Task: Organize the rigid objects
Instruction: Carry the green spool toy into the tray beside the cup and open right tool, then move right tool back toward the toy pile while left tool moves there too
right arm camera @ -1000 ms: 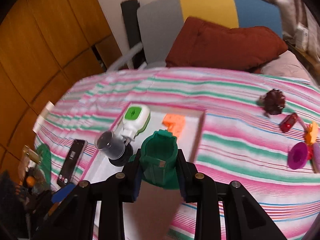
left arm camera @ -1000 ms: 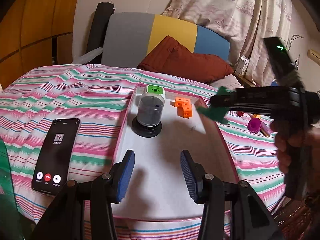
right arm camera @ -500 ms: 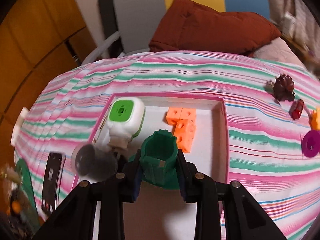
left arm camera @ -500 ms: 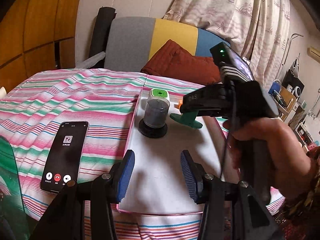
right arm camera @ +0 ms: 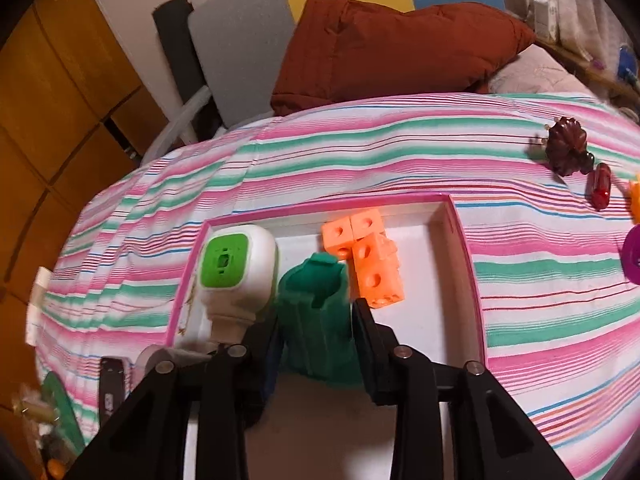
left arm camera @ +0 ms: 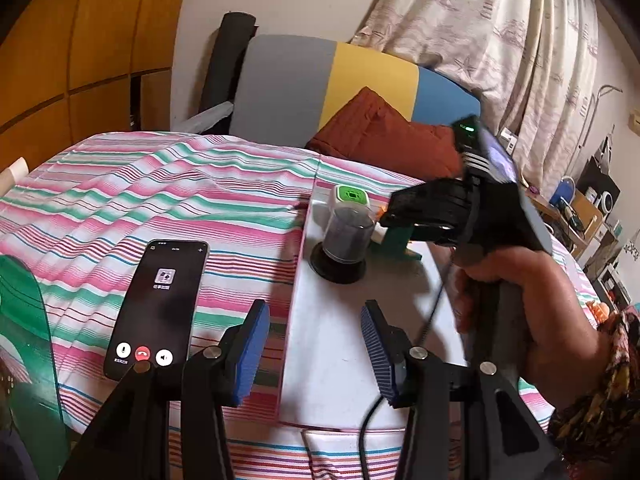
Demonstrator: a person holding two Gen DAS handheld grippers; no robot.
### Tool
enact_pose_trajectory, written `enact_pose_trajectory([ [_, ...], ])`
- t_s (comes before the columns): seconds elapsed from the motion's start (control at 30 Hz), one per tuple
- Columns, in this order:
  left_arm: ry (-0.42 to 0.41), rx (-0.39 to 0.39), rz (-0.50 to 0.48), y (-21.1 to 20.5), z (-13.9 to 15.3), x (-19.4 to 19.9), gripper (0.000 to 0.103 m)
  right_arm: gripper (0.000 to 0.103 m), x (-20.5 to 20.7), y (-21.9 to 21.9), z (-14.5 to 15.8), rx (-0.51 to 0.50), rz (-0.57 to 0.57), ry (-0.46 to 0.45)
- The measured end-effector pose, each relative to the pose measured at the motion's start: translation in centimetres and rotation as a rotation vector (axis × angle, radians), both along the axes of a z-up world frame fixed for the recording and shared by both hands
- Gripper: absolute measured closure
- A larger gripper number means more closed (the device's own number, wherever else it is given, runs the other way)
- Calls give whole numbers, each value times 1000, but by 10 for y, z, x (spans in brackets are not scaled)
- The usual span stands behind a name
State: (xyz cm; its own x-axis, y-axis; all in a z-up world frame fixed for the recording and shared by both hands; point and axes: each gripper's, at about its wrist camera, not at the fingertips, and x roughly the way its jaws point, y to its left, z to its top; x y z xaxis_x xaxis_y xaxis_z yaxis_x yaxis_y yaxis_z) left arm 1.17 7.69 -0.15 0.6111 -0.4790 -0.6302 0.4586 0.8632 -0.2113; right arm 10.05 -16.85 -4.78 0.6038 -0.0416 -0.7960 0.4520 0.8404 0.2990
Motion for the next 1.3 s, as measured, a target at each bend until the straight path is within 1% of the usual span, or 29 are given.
enact_pose_trajectory([
  [0.03, 1, -3, 3, 1, 0, 1, 55, 66, -4, 0, 2, 0, 8, -7],
  [0.1, 2, -6, 8, 2, 0, 1, 55, 60, -14, -1, 7, 5, 27, -24],
  [0.3, 6, 4, -4, -5, -3, -4, 55, 59, -41, -8, 17, 60, 76, -76],
  [0.47, -4, 15, -25, -13, -3, -12, 55, 59, -55, -8, 23, 46, 106, -93],
  [0.7, -10, 25, -34, -16, -1, -17, 55, 59, -77, -15, 30, 52, 113, -109],
  [0.83, -8, 30, -46, -19, -1, -20, 55, 59, -92, -22, 39, 9, 117, -115],
  [1.07, -8, 46, -96, -38, -1, -28, 55, 59, -124, -53, 43, -81, 87, -75],
  [1.2, -14, 55, -136, -53, 2, -34, 55, 59, -144, -82, 39, -123, 41, -32],
  [1.3, -28, 66, -173, -67, 6, -40, 55, 59, -159, -109, 34, -131, -2, -2],
])
